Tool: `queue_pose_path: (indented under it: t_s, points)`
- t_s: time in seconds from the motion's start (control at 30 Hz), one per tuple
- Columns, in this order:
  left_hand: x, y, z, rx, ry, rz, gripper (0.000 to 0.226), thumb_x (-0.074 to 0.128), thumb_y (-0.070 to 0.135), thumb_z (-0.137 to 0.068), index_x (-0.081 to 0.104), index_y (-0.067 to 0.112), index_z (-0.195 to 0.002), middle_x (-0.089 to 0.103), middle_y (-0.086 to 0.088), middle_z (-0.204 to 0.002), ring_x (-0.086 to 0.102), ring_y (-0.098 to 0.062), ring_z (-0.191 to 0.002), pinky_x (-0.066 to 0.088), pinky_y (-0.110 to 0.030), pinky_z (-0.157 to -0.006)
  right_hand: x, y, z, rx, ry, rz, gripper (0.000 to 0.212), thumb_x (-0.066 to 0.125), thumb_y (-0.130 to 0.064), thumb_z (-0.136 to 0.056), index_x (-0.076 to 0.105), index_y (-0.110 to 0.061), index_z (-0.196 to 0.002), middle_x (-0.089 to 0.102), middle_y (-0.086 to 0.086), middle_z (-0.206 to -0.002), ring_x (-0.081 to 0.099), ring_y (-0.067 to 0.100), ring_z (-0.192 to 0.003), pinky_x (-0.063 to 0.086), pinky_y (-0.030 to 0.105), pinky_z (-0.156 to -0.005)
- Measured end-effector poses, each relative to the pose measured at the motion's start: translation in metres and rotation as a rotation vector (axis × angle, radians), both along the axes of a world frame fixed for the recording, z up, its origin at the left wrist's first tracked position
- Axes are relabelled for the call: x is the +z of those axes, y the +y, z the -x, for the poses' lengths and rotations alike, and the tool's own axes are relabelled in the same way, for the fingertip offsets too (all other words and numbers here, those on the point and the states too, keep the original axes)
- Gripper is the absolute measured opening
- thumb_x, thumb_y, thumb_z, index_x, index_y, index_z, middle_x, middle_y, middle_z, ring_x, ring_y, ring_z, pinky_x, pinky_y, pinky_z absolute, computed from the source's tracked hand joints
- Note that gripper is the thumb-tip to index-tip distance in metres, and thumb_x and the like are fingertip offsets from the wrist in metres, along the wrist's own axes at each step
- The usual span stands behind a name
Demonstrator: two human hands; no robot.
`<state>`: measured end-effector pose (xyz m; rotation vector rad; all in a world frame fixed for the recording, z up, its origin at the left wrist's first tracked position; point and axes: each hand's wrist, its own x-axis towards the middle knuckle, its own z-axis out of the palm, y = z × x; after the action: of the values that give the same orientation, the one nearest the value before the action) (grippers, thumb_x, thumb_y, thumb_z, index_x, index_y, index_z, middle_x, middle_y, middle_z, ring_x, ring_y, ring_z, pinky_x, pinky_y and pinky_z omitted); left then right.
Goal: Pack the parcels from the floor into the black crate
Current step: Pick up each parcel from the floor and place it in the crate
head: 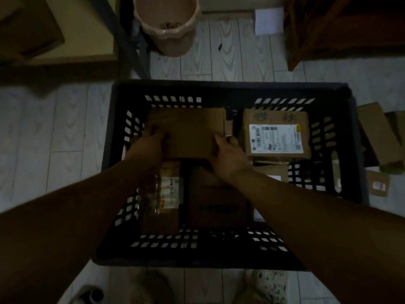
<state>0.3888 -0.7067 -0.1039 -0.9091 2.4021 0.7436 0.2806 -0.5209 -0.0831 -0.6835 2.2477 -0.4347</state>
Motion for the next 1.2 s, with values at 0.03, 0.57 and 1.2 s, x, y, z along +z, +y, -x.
queue_pose_path:
  t_s: [0.03, 0.57, 1.2]
  points:
    - [-0.007, -0.003, -0.002, 0.006, -0.012, 0.025, 0.063, 0.053, 0.032, -0.091, 0.025, 0.024, -0.146, 0.011, -0.011, -0.156, 0.021, -0.038, -0.139, 0.029, -0.051, -0.111, -0.007, -0.002, -0.002, -0.009, 0.007, 0.000, 0.066, 0.053, -0.017, -0.093, 0.019, -0.023, -0.148, 0.028, 0.020, -0.143, 0.043, 0.039, -0.123, 0.039, 0.037, -0.097]
    - [0.166, 0.014, -0.028, -0.021, 0.040, -0.064, 0.069, 0.055, 0.044, -0.088, 0.024, 0.024, -0.146, 0.028, -0.014, -0.149, 0.026, -0.035, -0.136, 0.021, -0.048, -0.115, 0.151, 0.012, 0.003, 0.039, -0.103, -0.134, 0.065, 0.054, -0.043, -0.091, 0.025, -0.023, -0.147, 0.023, 0.017, -0.152, 0.032, 0.036, -0.133, 0.034, 0.039, -0.107]
    - [0.595, 0.145, -0.091, -0.115, 0.130, 0.005, 0.075, 0.057, 0.040, -0.089, 0.017, 0.020, -0.149, 0.011, -0.010, -0.158, 0.014, -0.027, -0.144, 0.016, -0.038, -0.115, 0.563, 0.224, -0.075, -0.064, 0.198, -0.127, 0.045, 0.049, -0.039, -0.094, 0.047, -0.015, -0.132, 0.053, 0.012, -0.133, 0.052, 0.028, -0.115, 0.040, 0.032, -0.093]
